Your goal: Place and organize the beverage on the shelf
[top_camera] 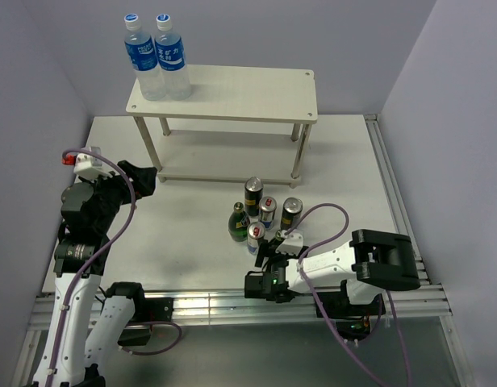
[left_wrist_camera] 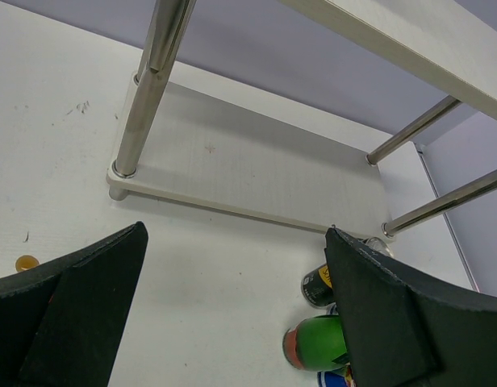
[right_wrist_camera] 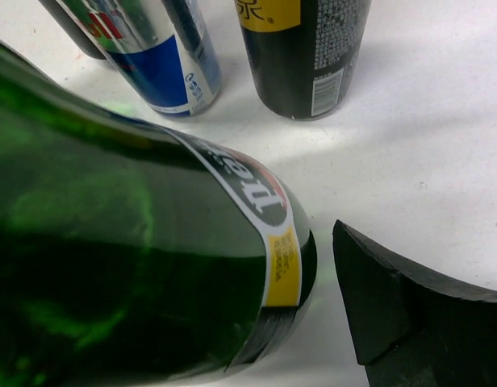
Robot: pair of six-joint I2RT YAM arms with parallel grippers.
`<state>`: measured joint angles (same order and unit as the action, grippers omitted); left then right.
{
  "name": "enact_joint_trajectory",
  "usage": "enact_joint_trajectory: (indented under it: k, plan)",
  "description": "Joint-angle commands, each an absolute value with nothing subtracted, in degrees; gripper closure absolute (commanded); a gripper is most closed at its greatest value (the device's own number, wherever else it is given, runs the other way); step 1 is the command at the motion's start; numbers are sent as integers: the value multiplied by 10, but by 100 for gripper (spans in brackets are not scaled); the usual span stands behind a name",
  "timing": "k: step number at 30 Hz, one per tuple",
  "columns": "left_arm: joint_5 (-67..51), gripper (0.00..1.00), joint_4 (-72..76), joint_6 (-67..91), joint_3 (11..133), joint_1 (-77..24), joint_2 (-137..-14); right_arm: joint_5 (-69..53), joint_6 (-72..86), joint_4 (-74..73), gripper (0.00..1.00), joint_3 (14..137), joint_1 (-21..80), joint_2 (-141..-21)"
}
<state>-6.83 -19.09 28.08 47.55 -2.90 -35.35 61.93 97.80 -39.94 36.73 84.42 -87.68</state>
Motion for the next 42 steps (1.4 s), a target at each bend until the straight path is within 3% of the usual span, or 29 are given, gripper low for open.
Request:
enact_joint_trajectory:
  k: [1,8,10,14,17,23,29,37,42]
  plan:
    - [-84,1,-161,269,474,-24,-348,655,997,-403,5,388,842,-896]
    - [-95,1,-158,270,474,-17,-348,700,1006,-408,18,386,841,-904]
    - [-98,1,-157,270,474,-15,-349,709,1015,-420,33,392,841,-917]
    - [-98,1,-157,269,473,-12,-348,717,1073,-497,83,424,841,-944]
    - [-98,1,-157,269,473,-11,-349,711,1071,-520,100,441,847,-940]
    - [-98,1,-157,268,473,-10,-351,686,1043,-574,100,463,885,-854]
    - [-100,1,-158,268,472,-6,-347,700,1183,-825,100,574,954,-829]
    - [-98,1,-160,266,473,-4,-346,765,972,-782,100,713,963,-777]
    - [-98,1,-160,265,473,-4,-345,806,582,-567,100,793,937,-765]
